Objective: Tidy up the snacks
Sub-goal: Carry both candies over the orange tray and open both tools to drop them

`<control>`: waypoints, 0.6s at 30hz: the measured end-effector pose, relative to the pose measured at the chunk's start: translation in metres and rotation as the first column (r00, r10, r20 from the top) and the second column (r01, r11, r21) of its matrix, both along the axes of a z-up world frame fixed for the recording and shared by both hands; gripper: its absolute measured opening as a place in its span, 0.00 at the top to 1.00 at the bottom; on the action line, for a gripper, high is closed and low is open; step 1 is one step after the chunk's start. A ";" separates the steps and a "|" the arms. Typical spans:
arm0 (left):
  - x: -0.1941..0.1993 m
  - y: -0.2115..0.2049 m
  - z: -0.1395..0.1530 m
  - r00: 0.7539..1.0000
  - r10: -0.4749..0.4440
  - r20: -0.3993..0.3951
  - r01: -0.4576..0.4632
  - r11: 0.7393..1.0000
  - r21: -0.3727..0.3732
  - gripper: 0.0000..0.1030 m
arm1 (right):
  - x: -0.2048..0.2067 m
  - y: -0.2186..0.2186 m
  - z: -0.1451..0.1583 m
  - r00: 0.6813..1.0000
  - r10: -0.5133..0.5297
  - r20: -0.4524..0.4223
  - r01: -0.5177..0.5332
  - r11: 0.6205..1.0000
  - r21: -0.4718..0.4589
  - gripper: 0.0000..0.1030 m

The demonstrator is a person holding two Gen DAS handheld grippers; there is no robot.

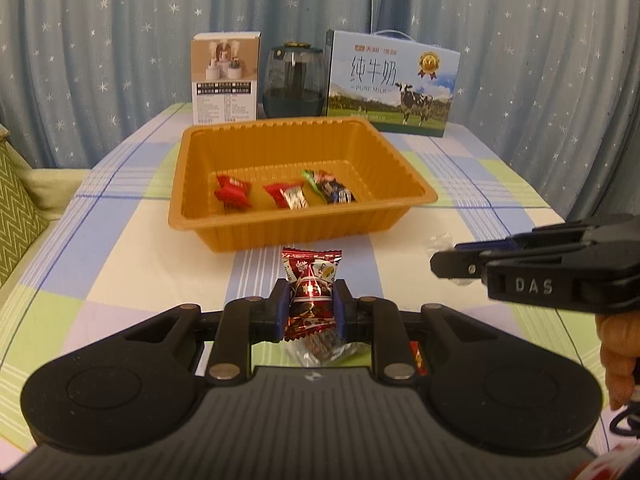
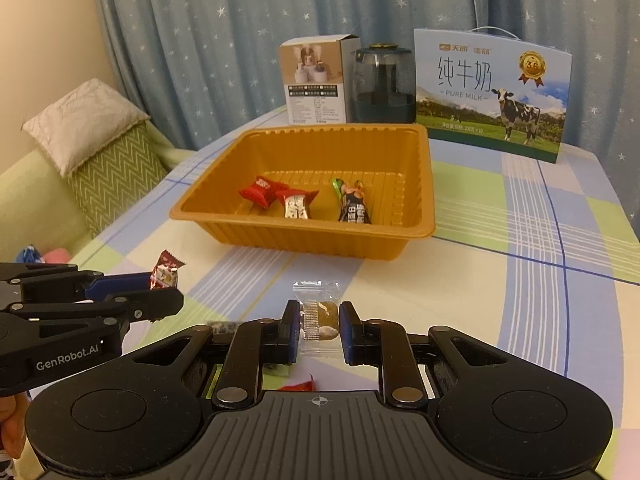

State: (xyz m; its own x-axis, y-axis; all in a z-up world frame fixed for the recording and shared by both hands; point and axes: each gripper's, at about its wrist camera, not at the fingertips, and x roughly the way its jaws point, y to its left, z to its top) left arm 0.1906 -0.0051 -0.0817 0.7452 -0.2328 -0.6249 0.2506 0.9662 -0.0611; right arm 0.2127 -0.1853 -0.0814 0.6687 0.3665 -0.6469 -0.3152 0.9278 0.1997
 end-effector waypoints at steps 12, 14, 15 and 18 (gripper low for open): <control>0.018 0.003 0.018 0.999 0.015 0.040 -0.014 1.000 -0.011 0.80 | 0.007 0.010 0.008 1.000 -0.021 0.019 0.020 0.999 0.033 0.80; 0.021 0.004 0.020 0.999 0.020 0.044 -0.019 1.000 -0.014 0.80 | 0.008 0.011 0.010 0.999 -0.025 0.029 0.024 0.999 0.034 0.80; 0.022 0.005 0.021 0.999 0.023 0.046 -0.022 1.000 -0.016 0.80 | 0.009 0.012 0.011 0.999 -0.029 0.033 0.028 0.999 0.036 0.80; 0.028 0.008 0.025 0.998 0.035 0.054 -0.033 0.999 -0.025 0.80 | 0.013 0.013 0.014 0.998 -0.040 0.044 0.038 0.998 0.045 0.80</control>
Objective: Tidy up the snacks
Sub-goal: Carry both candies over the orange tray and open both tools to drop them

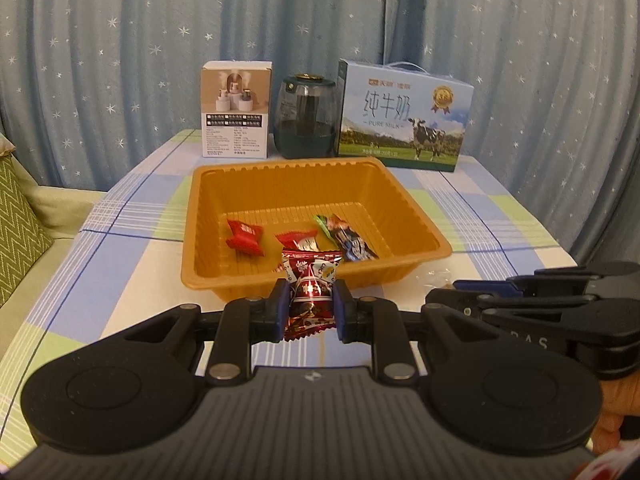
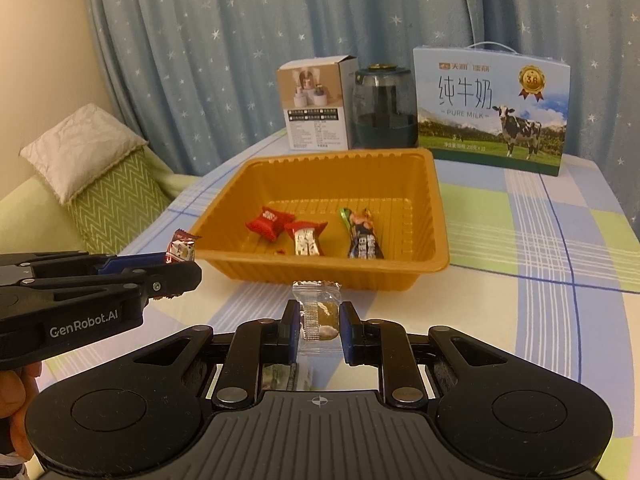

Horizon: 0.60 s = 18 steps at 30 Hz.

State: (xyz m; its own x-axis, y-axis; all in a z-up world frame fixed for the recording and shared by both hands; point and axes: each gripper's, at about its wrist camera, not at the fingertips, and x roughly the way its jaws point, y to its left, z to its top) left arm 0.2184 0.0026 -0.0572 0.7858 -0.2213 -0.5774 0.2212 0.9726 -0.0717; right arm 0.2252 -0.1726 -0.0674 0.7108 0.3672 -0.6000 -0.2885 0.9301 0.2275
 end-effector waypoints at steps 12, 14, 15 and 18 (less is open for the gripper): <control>0.032 0.008 0.007 1.000 0.029 0.014 -0.028 0.999 -0.017 0.80 | 0.026 0.000 0.010 0.996 -0.080 0.042 0.079 0.996 0.032 0.80; 0.038 0.009 0.008 0.999 0.032 0.015 -0.032 0.999 -0.020 0.80 | 0.033 -0.001 0.011 0.994 -0.099 0.053 0.097 0.994 0.041 0.80; 0.041 0.010 0.009 0.999 0.035 0.016 -0.034 0.999 -0.022 0.80 | 0.037 -0.001 0.012 0.992 -0.110 0.056 0.108 0.993 0.050 0.80; 0.052 0.012 0.010 0.999 0.044 0.018 -0.043 0.999 -0.025 0.80 | 0.048 -0.003 0.014 0.988 -0.143 0.063 0.138 0.988 0.070 0.80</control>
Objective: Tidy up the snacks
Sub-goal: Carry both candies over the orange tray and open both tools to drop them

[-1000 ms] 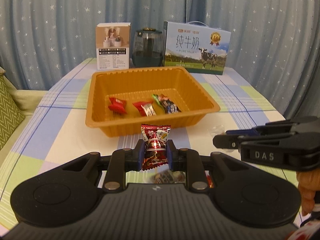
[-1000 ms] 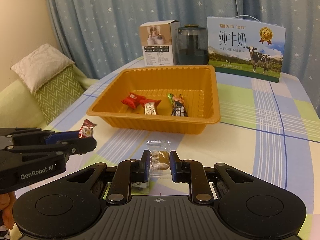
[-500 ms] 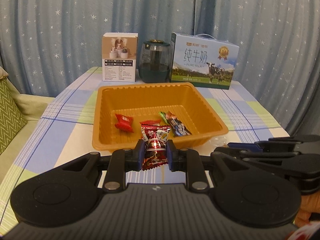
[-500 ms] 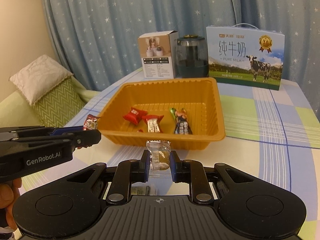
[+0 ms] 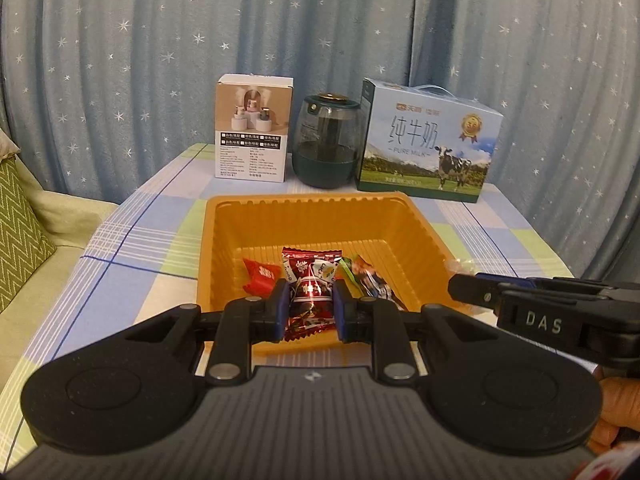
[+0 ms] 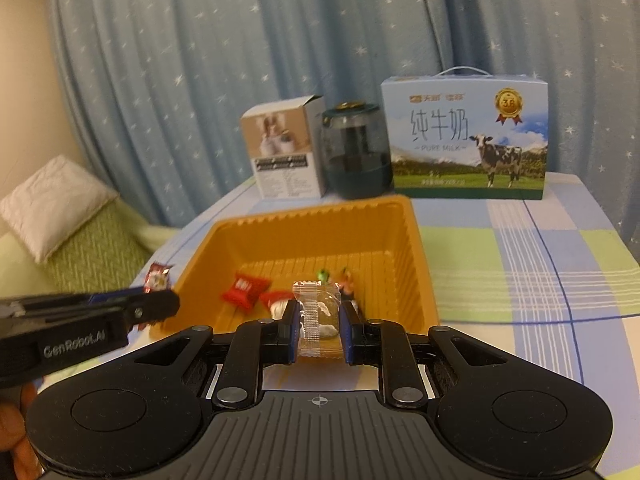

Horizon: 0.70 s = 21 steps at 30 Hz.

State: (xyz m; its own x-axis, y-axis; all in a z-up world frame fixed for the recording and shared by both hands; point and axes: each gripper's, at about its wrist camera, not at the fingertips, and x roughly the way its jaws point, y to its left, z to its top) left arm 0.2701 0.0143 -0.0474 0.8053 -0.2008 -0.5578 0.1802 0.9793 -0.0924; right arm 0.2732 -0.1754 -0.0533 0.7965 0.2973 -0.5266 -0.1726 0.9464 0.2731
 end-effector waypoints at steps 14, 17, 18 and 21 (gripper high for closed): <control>0.049 0.003 -0.013 0.999 0.038 -0.036 -0.038 0.999 -0.004 0.80 | 0.037 0.019 -0.005 0.999 -0.033 0.026 0.034 0.998 -0.049 0.80; 0.055 0.002 -0.015 0.998 0.041 -0.040 -0.042 0.999 -0.005 0.80 | 0.042 0.021 -0.008 0.999 -0.036 0.025 0.037 0.998 -0.053 0.80; 0.057 0.001 -0.016 0.998 0.042 -0.042 -0.042 0.999 -0.005 0.80 | 0.044 0.022 -0.009 0.999 -0.039 0.024 0.040 0.998 -0.056 0.80; 0.061 0.000 -0.018 0.998 0.041 -0.047 -0.041 0.999 -0.004 0.80 | 0.047 0.021 -0.012 0.999 -0.046 0.020 0.047 0.997 -0.059 0.80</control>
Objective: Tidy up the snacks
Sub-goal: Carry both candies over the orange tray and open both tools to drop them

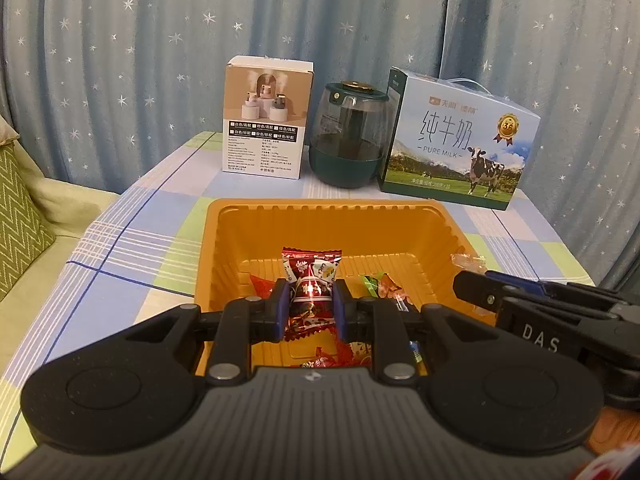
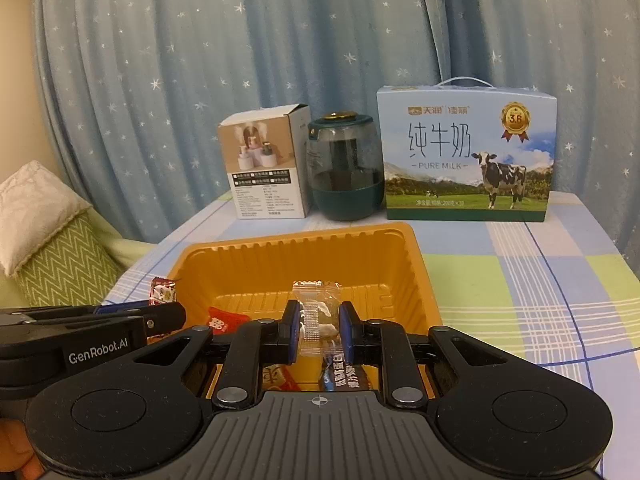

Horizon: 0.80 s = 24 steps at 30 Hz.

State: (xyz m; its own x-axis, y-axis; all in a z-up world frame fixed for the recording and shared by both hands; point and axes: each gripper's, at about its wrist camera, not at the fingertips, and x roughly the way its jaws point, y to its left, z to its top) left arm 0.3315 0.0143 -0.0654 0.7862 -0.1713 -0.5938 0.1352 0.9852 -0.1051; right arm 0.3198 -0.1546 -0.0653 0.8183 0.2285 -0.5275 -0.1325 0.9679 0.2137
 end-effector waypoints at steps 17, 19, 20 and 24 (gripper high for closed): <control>0.012 0.015 -0.017 0.999 0.041 -0.019 -0.041 0.999 -0.013 0.59 | 0.010 -0.021 -0.016 0.998 -0.035 -0.044 0.037 0.998 0.050 0.80; 0.011 0.020 -0.015 0.999 0.050 -0.014 -0.050 0.999 -0.016 0.59 | 0.010 -0.024 -0.017 0.998 -0.032 -0.046 0.035 0.997 0.072 0.80; 0.010 0.022 -0.014 0.998 0.054 -0.013 -0.054 0.998 -0.019 0.59 | 0.010 -0.025 -0.017 0.998 -0.031 -0.046 0.034 0.997 0.075 0.80; 0.009 0.025 -0.011 0.998 0.063 -0.007 -0.063 0.998 -0.028 0.59 | 0.010 -0.026 -0.016 0.999 -0.023 -0.043 0.027 0.995 0.097 0.80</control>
